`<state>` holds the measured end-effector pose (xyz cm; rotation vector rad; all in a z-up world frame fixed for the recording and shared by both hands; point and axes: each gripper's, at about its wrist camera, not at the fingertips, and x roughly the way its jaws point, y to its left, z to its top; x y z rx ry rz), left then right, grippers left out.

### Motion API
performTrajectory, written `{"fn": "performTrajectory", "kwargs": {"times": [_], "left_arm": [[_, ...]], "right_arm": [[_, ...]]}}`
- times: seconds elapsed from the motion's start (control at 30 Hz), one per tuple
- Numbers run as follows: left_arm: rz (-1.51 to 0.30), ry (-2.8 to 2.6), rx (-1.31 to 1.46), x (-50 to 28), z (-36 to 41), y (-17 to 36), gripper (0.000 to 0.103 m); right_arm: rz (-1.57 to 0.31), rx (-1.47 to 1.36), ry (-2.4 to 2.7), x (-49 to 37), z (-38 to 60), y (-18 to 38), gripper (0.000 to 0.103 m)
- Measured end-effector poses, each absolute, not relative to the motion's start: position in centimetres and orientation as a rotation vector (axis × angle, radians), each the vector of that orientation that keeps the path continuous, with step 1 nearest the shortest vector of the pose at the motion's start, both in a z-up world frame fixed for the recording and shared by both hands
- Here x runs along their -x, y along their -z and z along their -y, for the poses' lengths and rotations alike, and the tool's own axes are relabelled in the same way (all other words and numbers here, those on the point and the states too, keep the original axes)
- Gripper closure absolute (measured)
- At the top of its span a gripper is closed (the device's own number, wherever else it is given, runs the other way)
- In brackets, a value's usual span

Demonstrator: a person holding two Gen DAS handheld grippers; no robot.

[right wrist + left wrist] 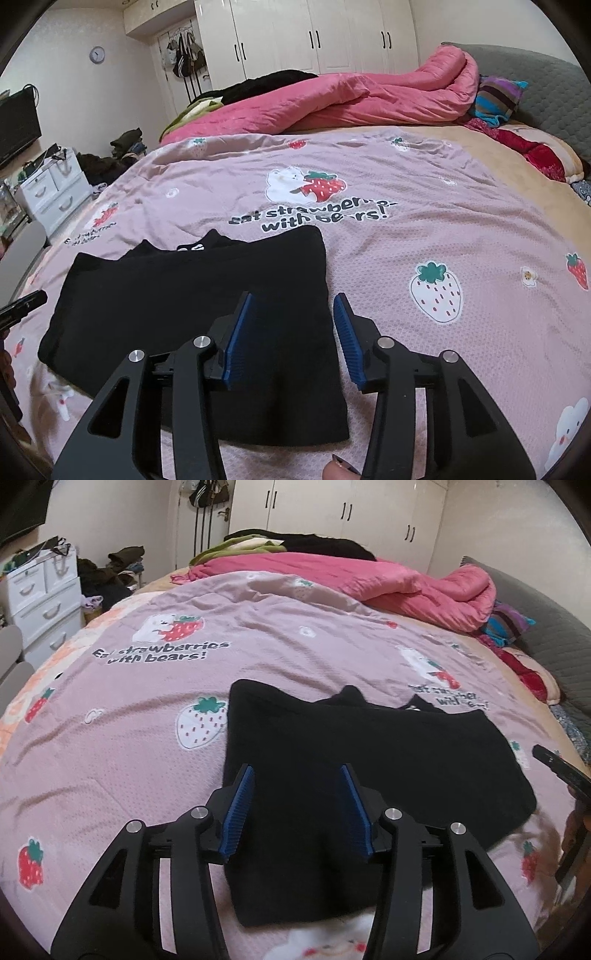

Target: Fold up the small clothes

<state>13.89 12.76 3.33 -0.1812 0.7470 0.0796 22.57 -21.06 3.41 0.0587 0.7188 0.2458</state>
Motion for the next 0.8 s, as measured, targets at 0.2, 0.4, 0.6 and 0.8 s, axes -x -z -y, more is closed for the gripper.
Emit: {"fn": "performTrajectory", "kwargs": {"times": [0.2, 0.4, 0.6, 0.8], "left_arm": [[-0.743, -0.060, 0.201, -13.0, -12.0, -3.5, 0.055], [-0.819, -0.033, 0.183, -13.3, -10.9, -1.8, 0.055], [-0.942, -0.006, 0.204, -13.4, -10.9, 1.3, 0.051], [-0.946, -0.002, 0.214, -12.9, -11.2, 2.0, 0.051]], "right_arm": [[-0.741, -0.092, -0.258, -21.8, 20.9, -2.9, 0.055], [-0.817, -0.011, -0.295, -21.0, 18.6, -1.0, 0.053], [-0.934, 0.022, -0.266, -21.1, 17.9, 1.8, 0.052], [-0.924, 0.023, -0.247, -20.7, 17.5, 1.6, 0.046]]}}
